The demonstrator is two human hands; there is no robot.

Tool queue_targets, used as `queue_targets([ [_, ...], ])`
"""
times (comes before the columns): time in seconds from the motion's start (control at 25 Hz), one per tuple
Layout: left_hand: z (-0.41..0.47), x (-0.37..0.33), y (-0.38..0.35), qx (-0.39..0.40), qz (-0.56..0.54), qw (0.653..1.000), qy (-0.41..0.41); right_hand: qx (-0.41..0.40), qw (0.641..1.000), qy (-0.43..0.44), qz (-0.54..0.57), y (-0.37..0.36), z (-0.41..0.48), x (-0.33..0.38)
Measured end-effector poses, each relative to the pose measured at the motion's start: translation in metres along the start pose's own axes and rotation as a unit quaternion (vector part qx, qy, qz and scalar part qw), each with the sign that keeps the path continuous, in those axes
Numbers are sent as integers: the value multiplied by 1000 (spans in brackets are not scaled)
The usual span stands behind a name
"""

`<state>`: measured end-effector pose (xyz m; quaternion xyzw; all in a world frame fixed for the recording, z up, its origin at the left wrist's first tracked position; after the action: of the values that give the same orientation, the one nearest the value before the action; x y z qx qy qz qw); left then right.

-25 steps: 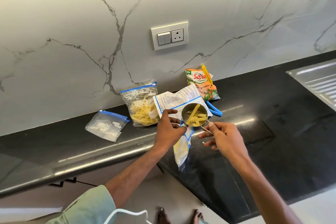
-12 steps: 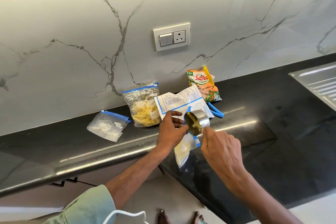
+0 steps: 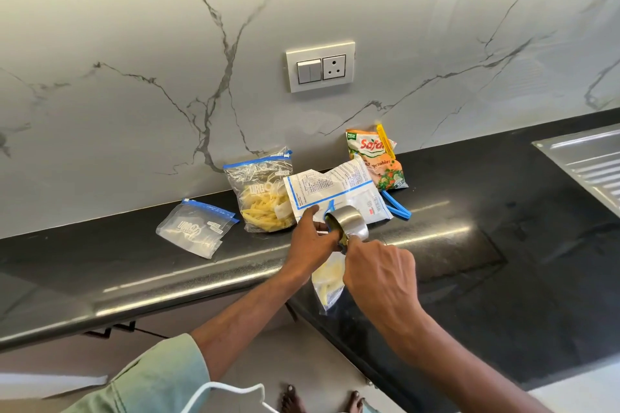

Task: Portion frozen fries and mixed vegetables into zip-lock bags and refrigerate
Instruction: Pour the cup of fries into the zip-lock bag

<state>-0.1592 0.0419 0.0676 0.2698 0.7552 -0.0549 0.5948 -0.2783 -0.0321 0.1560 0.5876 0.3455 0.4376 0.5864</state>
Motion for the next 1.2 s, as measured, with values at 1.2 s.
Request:
queue_targets([
  [1.2,17,0,6,15,38,999,21,249,388,-389,798,-105,30,-47],
])
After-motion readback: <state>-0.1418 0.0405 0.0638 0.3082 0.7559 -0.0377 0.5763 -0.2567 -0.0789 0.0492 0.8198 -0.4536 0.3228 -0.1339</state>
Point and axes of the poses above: each hand's wrist, its own z-axis towards the middle knuckle, its own y-axis out of the back of the hand, x = y × z, the point moved 6 cm from there along z, towards the middle knuckle, and after that the axes turned 2 degrees about -y, right-handed, at the moved point
